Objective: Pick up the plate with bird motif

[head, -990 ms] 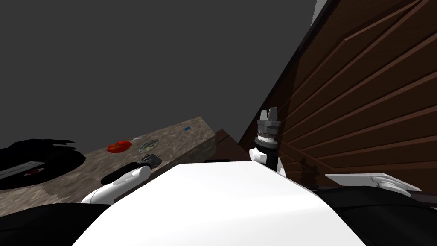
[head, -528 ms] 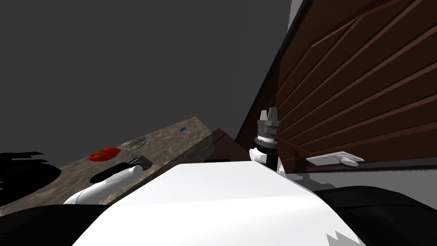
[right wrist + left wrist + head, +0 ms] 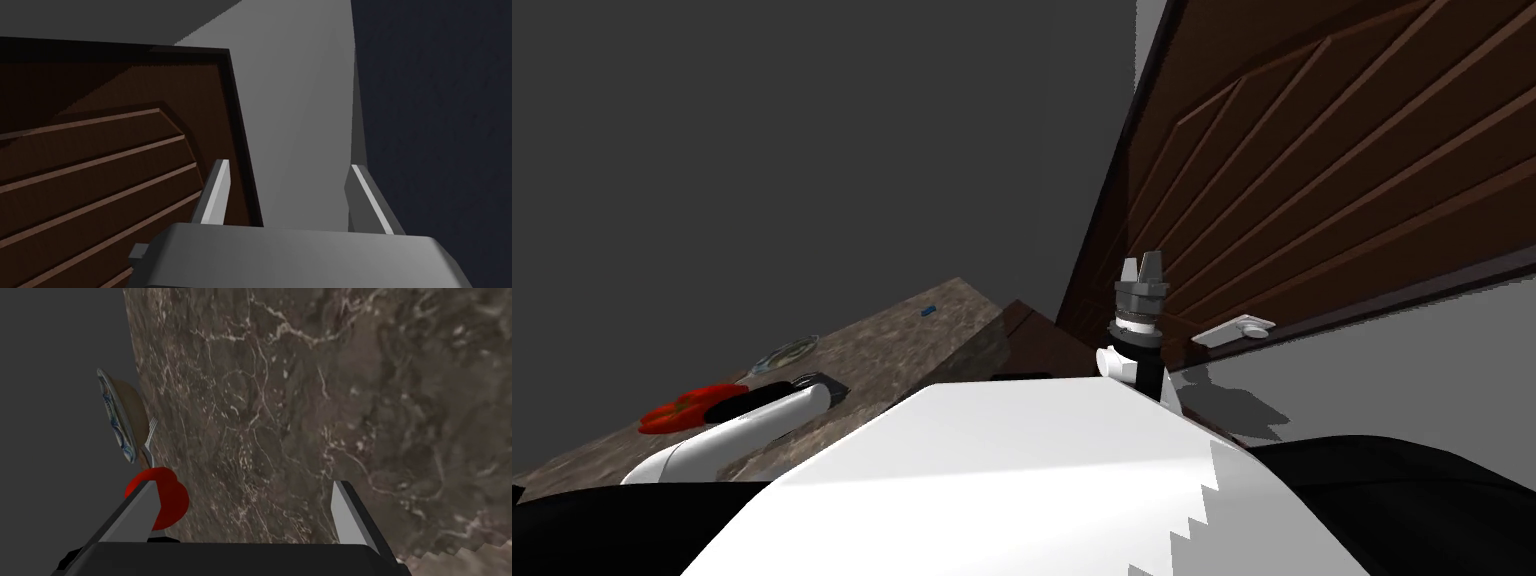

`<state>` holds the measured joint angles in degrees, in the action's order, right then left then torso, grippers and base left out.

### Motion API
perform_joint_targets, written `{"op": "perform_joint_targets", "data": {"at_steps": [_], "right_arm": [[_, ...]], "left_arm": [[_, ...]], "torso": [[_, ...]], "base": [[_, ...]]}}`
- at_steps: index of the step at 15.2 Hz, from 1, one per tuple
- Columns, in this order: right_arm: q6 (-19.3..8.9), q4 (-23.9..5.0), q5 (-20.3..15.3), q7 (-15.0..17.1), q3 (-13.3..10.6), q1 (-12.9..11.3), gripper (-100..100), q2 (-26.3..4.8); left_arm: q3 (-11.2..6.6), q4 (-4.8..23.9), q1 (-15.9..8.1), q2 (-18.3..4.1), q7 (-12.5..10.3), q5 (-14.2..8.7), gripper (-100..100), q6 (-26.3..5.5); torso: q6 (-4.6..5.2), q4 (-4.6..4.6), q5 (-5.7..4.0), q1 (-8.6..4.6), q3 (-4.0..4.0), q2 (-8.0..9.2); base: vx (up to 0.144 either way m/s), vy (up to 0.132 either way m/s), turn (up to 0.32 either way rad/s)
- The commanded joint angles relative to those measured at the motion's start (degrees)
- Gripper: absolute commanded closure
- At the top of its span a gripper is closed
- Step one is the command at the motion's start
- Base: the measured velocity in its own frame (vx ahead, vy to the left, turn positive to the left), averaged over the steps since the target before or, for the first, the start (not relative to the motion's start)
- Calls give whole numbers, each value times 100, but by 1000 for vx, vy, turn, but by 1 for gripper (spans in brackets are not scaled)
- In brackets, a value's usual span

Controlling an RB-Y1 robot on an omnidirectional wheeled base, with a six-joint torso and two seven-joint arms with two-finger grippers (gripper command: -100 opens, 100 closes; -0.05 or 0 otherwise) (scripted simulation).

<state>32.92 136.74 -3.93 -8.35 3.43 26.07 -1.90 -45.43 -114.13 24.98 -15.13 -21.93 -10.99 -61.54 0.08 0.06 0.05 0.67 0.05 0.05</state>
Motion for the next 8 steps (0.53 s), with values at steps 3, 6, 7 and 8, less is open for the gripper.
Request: {"op": "perform_joint_targets", "data": {"at_steps": [3, 6, 7, 8], "right_arm": [[0, 0, 0, 0, 0, 1, 0, 1], [0, 0, 0, 0, -1, 1, 0, 1], [0, 0, 0, 0, -1, 1, 0, 1], [0, 1, 0, 0, 0, 2, 0, 1]], "left_arm": [[-19, 234, -113, -54, -38, 99, -100, 82], [-25, 306, -149, -73, -44, 127, -100, 109], [-14, 147, -71, -36, -29, 62, 100, 40], [-8, 60, -30, -19, -20, 25, 100, -2]], "torso": [[-5, -2, -3, -25, -3, -5], [-5, -1, -10, -54, -1, -2], [-6, -1, -11, -56, -2, -3], [-9, -2, -12, -60, -4, -6]], "base": [[-7, 49, -96], [-18, -4, -48], [4, -6, 78], [19, -12, 125]]}}
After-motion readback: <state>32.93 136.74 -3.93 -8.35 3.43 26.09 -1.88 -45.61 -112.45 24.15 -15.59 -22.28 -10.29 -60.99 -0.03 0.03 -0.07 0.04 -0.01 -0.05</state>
